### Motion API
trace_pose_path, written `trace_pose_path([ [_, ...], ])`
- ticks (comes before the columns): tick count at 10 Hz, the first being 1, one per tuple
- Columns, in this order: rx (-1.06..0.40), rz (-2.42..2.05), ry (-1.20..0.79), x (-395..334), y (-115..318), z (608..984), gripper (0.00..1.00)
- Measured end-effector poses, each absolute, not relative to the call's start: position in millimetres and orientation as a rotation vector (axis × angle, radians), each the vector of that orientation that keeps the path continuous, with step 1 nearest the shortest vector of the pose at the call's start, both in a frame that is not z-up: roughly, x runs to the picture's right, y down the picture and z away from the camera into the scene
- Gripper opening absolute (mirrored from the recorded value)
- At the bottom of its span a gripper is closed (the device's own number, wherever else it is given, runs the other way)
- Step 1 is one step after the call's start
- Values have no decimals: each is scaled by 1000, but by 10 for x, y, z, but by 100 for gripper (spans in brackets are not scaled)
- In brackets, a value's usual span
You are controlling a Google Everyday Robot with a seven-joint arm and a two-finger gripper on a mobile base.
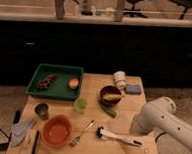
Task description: Place brush in plastic cup
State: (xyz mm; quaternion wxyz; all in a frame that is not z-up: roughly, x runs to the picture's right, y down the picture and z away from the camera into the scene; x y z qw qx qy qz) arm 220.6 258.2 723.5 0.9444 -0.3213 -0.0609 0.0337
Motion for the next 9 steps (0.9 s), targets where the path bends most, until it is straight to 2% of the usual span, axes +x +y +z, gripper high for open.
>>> trace_pose_path([
  [2,-650,98,-105,2124,2615,7233,63],
  [3,-650,107,-96,2084,2635,7233,73],
  [4,-652,116,-90,2050,2655,7240,78],
  [9,-677,153,-48,1886,2807,7390,80],
])
